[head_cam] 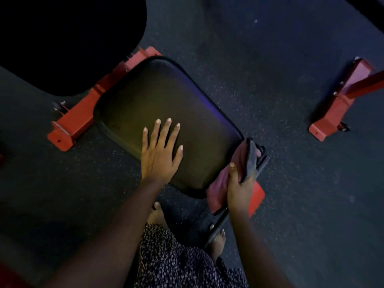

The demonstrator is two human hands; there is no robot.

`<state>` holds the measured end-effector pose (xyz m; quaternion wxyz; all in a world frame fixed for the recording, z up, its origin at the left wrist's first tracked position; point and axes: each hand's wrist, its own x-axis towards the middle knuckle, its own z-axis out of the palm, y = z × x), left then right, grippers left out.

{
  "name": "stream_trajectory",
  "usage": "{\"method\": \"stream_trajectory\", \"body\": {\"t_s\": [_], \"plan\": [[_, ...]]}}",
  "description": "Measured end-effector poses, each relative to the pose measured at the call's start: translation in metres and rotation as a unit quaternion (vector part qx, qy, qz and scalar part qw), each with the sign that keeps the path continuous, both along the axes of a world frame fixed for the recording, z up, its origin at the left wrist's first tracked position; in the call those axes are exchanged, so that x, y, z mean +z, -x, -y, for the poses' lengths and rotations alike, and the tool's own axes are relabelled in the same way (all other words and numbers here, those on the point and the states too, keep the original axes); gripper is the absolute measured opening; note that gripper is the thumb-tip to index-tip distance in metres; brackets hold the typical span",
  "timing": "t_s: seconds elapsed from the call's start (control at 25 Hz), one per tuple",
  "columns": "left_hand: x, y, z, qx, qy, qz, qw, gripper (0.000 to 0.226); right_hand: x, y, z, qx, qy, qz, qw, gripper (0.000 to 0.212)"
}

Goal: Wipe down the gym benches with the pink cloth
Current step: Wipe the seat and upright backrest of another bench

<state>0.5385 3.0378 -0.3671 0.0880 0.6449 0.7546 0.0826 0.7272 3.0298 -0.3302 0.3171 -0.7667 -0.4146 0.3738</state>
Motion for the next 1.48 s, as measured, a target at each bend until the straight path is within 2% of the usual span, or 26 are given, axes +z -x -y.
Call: {"method": "stream_trajectory", "body": {"t_s": [0.12, 0.36, 0.48, 0.56, 0.6, 0.64, 0.72, 0.76, 0.88, 0.96, 1.0, 1.16, 1.2, 1.28, 1.36, 1.48], "plan": [[-0.001, 0.000, -0.001, 0.004, 0.006, 0.001, 1.000, 0.055, -0.005, 0.017, 0.022, -0.060, 0.047, 0.006, 0.997, 0.068], [0.005, 0.001, 0.000, 0.002, 0.045, 0.018, 0.999, 0.055, 0.003, 0.050, 0.078, -0.055, 0.116, -0.012, 0.992, 0.075], [0.017, -0.002, 0.020, 0.018, 0.033, 0.110, 0.993, 0.054, 0.011, 0.035, 0.091, 0.014, 0.066, 0.046, 0.997, 0.076], [0.026, -0.014, 0.047, 0.090, 0.004, 0.204, 0.975, 0.050, 0.019, 0.013, 0.089, 0.149, 0.011, 0.183, 0.972, 0.081], [0.032, -0.024, 0.064, 0.158, -0.014, 0.266, 0.951, 0.047, 0.024, 0.001, 0.083, 0.235, -0.034, 0.261, 0.936, 0.083], [0.039, -0.036, 0.080, 0.235, -0.032, 0.335, 0.912, 0.044, 0.029, -0.010, 0.075, 0.319, -0.081, 0.321, 0.888, 0.084], [0.052, -0.059, 0.101, 0.373, -0.067, 0.449, 0.809, 0.042, 0.035, -0.023, 0.047, 0.486, -0.167, 0.382, 0.768, 0.077], [0.057, -0.069, 0.107, 0.422, -0.075, 0.477, 0.767, 0.041, 0.034, -0.027, 0.031, 0.568, -0.206, 0.388, 0.696, 0.074], [0.058, -0.092, 0.109, 0.511, -0.082, 0.494, 0.699, 0.042, 0.019, -0.025, -0.016, 0.744, -0.295, 0.386, 0.458, 0.076], [0.057, -0.105, 0.105, 0.565, -0.087, 0.500, 0.651, 0.042, 0.012, -0.015, -0.036, 0.799, -0.325, 0.377, 0.337, 0.078], [0.058, -0.111, 0.104, 0.590, -0.093, 0.501, 0.626, 0.042, 0.011, -0.008, -0.042, 0.818, -0.332, 0.367, 0.294, 0.077], [0.065, -0.128, 0.107, 0.683, -0.148, 0.496, 0.515, 0.043, 0.012, 0.042, -0.053, 0.872, -0.343, 0.317, 0.149, 0.066], [0.068, -0.128, 0.108, 0.699, -0.159, 0.501, 0.485, 0.042, 0.013, 0.060, -0.055, 0.882, -0.337, 0.305, 0.124, 0.063], [0.072, -0.123, 0.108, 0.713, -0.162, 0.516, 0.445, 0.043, 0.013, 0.102, -0.060, 0.889, -0.337, 0.291, 0.104, 0.056], [0.067, -0.114, 0.100, 0.711, -0.154, 0.534, 0.430, 0.044, 0.011, 0.145, -0.068, 0.883, -0.351, 0.296, 0.102, 0.051], [0.049, -0.090, 0.077, 0.694, -0.205, 0.573, 0.384, 0.042, 0.010, 0.202, -0.087, 0.866, -0.377, 0.317, 0.083, 0.053]]}}
